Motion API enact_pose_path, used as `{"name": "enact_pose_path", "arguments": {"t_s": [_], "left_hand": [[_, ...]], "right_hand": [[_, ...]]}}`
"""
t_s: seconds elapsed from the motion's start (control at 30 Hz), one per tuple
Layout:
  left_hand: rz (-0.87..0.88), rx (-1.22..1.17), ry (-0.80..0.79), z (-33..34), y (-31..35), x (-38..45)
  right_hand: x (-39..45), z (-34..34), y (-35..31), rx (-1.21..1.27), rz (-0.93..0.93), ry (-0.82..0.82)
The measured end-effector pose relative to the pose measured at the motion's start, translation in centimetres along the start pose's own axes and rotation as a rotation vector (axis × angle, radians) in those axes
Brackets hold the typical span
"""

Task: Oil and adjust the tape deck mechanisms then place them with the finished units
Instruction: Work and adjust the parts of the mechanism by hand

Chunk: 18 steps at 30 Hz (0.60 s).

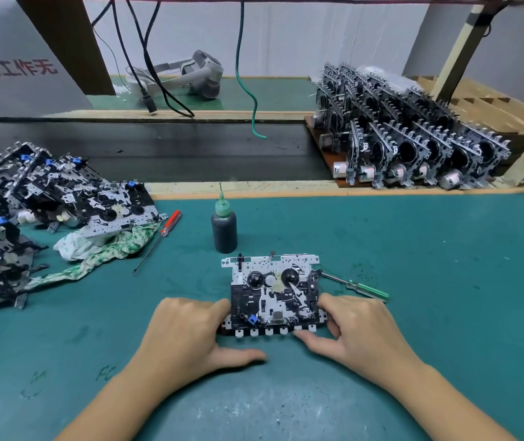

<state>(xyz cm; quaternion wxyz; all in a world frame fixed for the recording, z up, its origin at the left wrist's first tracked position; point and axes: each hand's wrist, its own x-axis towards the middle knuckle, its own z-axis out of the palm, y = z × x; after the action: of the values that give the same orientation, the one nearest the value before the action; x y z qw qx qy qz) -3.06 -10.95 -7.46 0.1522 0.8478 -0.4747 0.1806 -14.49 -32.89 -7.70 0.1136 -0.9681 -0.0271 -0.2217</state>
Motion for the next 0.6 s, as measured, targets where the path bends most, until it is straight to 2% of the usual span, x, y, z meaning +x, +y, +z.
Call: {"name": "enact_pose_path", "arguments": {"t_s": [0.07, 0.27, 0.6], "left_hand": [[-0.012, 0.008, -0.018, 0.0, 0.2, -0.1], [-0.113, 0.044, 0.066, 0.4, 1.1, -0.1], [-0.023, -0.124, -0.015, -0.2, -0.1, 0.0]], "right_hand": [[0.0, 0.1, 0.0, -0.001, 0.012, 0.002], [-0.1, -0.3, 0.2, 0.07, 0.01, -0.047], [-0.1, -0.1, -0.1, 0.057, 0.028, -0.015]]}}
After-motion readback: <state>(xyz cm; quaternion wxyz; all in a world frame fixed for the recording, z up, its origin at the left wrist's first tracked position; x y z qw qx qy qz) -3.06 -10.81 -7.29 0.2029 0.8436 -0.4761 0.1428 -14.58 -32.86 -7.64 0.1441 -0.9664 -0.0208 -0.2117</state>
